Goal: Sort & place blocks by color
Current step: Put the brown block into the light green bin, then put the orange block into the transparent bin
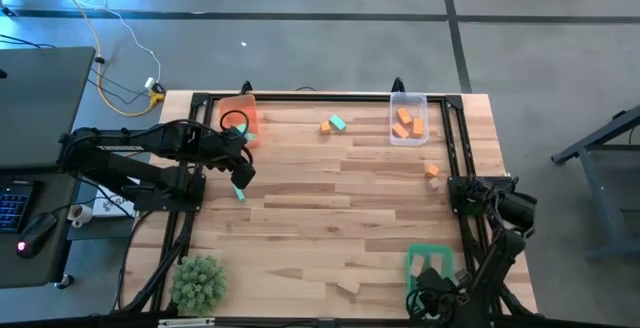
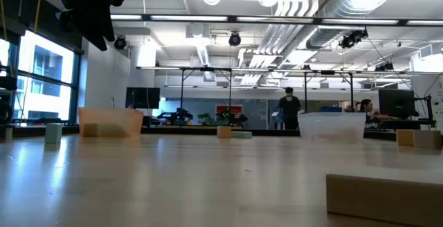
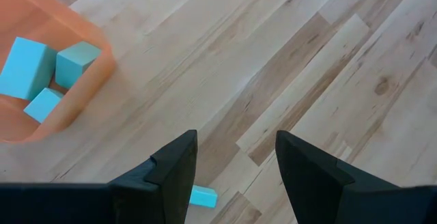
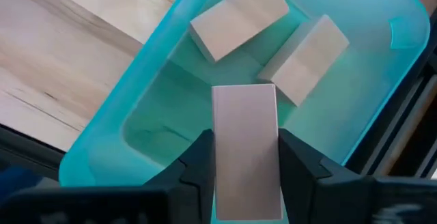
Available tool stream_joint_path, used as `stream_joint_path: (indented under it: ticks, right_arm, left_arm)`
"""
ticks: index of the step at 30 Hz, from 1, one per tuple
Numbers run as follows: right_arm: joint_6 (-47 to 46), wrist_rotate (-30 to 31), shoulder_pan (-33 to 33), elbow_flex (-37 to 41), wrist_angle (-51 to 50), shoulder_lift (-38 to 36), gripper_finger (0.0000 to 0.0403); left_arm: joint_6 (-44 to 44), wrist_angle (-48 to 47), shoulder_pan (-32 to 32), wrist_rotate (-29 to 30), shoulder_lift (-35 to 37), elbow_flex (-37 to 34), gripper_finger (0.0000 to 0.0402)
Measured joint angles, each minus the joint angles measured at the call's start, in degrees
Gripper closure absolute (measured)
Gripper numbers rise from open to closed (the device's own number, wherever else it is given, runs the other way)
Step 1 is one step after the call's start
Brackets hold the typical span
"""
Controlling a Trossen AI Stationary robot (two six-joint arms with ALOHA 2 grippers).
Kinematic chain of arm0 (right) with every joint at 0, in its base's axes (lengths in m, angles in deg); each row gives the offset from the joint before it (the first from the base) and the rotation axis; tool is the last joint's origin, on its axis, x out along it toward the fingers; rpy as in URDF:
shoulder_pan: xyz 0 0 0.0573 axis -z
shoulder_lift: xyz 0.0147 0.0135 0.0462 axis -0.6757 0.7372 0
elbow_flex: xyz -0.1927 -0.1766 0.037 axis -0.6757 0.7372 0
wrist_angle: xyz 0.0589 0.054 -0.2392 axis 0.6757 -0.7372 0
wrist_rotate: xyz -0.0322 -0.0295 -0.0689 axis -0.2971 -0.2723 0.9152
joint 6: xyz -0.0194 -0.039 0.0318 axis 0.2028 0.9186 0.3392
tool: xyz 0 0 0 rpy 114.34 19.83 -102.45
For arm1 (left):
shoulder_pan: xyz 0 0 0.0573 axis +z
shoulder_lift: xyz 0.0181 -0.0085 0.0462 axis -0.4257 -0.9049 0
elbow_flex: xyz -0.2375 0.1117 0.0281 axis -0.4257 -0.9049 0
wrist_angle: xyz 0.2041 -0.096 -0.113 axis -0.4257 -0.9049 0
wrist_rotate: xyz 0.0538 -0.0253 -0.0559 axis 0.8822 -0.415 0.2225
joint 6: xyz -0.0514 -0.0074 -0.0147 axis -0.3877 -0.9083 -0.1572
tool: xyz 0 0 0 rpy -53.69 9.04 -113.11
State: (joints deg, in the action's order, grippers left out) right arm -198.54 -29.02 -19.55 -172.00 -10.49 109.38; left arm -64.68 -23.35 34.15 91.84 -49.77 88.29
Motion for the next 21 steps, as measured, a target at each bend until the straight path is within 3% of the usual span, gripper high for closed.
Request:
stream_joint_path:
  ticks: [6, 10, 14, 21]
  right_arm:
    - [0.16, -0.30, 0.55, 0.00, -0.66, 0.00, 0.0222]
    - [0.82, -0.26, 0.95, 0.00, -0.63, 0.00, 0.0189]
    - [1.47, 0.31, 1.49, 0.00, -0.73, -0.30, 0.0179]
    - [2.55, 7.31, 4.39, 0.00, -6.90, -4.47, 0.0177]
  left_arm:
    - [0.00, 0.00, 0.00, -0.02, 0.00, 0.02, 0.0216]
    - [0.00, 0.00, 0.00, -0.02, 0.00, 0.02, 0.0216]
    - [0.02, 0.00, 0.00, -0.04, 0.00, 0.02, 0.0216]
    - [0.02, 0.00, 0.00, -0.04, 0.00, 0.02, 0.0216]
